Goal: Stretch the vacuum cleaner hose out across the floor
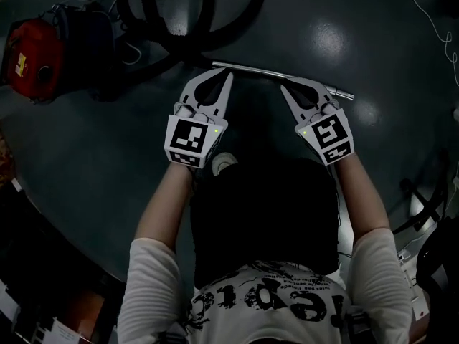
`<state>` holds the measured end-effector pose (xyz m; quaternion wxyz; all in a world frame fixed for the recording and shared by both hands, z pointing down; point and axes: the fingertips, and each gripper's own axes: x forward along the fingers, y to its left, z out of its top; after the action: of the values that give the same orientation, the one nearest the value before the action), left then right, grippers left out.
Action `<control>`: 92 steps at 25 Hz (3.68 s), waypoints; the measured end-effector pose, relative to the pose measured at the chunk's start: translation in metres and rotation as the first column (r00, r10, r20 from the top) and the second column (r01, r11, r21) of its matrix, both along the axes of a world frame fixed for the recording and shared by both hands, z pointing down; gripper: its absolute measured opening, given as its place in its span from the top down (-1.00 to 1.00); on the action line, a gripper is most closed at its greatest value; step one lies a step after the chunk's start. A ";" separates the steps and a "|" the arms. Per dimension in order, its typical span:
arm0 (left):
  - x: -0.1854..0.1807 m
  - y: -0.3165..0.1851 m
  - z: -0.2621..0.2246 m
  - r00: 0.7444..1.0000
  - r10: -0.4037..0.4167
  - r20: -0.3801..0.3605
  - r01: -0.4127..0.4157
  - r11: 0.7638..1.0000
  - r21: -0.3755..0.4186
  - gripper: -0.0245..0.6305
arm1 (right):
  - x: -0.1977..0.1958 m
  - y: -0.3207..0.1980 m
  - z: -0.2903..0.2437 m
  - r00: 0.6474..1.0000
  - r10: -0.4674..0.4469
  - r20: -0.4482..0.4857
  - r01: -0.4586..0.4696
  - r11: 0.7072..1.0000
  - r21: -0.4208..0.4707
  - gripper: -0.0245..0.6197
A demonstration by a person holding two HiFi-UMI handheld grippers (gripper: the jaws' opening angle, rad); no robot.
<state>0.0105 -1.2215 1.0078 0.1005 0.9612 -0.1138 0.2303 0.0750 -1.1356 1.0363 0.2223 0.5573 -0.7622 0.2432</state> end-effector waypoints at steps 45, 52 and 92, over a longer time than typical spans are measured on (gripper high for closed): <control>0.042 0.065 0.211 0.416 0.380 0.826 -0.851 0.483 0.206 0.37 | 0.009 0.064 0.169 0.816 -0.577 -0.036 0.449 0.672 -0.589 0.57; 0.042 0.107 0.139 0.350 0.490 0.798 -0.879 0.467 0.099 0.49 | 0.014 0.096 0.083 0.796 -0.606 0.008 0.469 0.608 -0.641 0.57; 0.076 0.314 -0.622 0.702 0.491 0.516 -0.600 0.017 0.800 0.25 | -0.090 0.320 -0.668 0.772 0.029 0.635 0.449 0.683 -0.577 0.56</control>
<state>0.0863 -0.9070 0.3862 -0.5864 0.7758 0.1476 0.1801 -0.0146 -0.8161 0.3680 0.1925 0.2264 -0.7022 0.6470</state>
